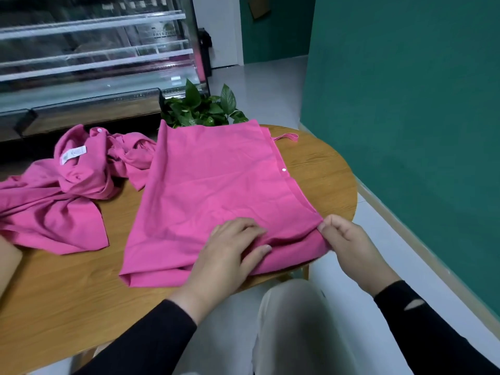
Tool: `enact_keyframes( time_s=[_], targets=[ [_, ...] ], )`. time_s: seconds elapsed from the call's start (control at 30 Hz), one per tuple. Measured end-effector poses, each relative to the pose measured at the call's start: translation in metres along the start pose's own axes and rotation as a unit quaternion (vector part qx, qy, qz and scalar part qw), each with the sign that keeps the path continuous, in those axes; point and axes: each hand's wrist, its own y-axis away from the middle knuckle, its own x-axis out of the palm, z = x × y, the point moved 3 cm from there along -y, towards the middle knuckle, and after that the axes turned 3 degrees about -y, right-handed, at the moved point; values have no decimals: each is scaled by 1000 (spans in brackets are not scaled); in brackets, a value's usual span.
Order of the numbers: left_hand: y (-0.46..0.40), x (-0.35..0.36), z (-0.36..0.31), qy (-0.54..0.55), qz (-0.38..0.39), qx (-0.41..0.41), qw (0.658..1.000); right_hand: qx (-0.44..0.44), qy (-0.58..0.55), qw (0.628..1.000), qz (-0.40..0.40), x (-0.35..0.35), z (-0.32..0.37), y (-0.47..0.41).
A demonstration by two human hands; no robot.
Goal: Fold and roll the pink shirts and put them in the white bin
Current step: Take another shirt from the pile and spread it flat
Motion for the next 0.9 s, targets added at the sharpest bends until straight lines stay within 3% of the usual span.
enact_keyframes(
  time_s=[0.07,0.13,0.37,0.57,0.63,0.73,0.83,0.9],
  targets=[
    [25,-9,8,-27,-42,55,997,33,-48,998,35,2,-8,-6],
    [53,-13,28,-82,-25,79,993,66,-78,994,46,3,-15,-10],
    [105,-42,96,-241,59,-88,965,80,-203,976,7,16,-22,-21],
    [104,-60,102,-215,64,-94,970,97,-234,966,-43,11,-23,-23],
    [108,-68,104,-194,40,-67,978,102,-178,977,-66,6,-21,-20],
    [114,-80,107,-200,-78,-68,974,31,39,994,-100,-7,-18,-20],
    [120,-80,126,-206,-69,-204,954,-83,243,945,-201,-14,-4,-16],
    [125,-71,136,-189,-14,-234,954,-199,367,901,-121,-3,3,-20]
  ],
)
